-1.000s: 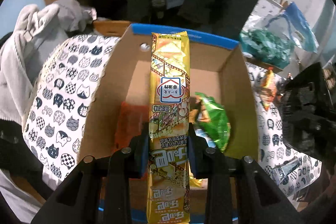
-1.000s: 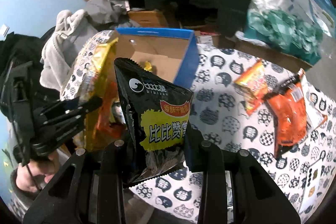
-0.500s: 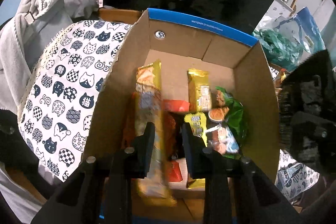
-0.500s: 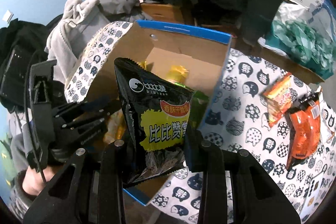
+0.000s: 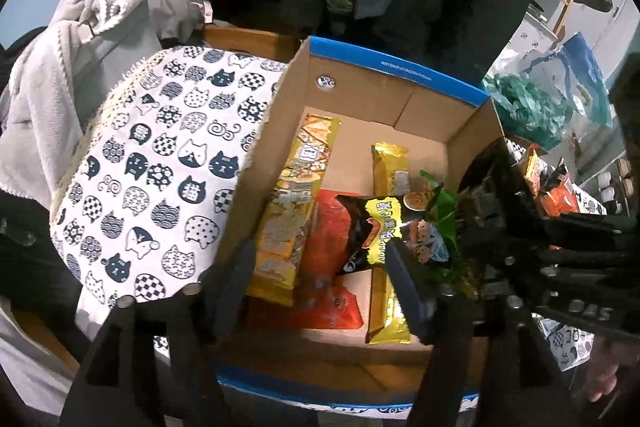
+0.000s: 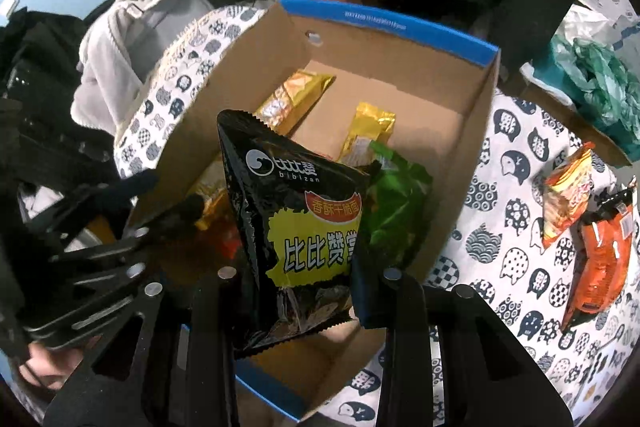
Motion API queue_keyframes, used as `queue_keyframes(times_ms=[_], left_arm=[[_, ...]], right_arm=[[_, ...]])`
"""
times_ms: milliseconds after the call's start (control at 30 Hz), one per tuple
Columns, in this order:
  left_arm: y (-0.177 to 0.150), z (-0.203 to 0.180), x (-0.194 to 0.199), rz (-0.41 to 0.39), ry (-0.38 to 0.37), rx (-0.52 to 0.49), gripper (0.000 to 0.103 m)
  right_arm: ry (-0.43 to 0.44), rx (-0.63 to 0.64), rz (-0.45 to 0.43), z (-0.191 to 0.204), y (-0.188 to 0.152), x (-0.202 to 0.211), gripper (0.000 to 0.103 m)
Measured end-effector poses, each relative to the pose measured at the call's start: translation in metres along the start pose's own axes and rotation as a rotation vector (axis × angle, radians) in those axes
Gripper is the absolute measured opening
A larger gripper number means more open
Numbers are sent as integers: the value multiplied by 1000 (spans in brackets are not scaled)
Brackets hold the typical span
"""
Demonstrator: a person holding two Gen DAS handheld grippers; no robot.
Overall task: Organize snacks
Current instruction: 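Open left tool to drop the yellow packet while right tool lowers black bag into box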
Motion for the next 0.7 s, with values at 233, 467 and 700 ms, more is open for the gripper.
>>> queue_keyframes(times_ms=[233, 467, 700], left_arm=[[-3, 7, 4, 2, 24, -6, 70], [-4, 6, 11, -12, 31, -17, 78], [-3, 0, 17, -22, 17, -26, 80]], right_arm=[[-15, -5, 42, 3, -6, -21, 33], [-14, -20, 6, 4, -3, -15, 62], [-19, -20, -51, 2, -1, 10, 69]])
Point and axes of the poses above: each gripper's, at about its wrist camera, not at the fingertips, and x roughly against the way its jaws point, z to its left, y to its top, the point moved 8 cm from there along -x, roughly the way its jaws point
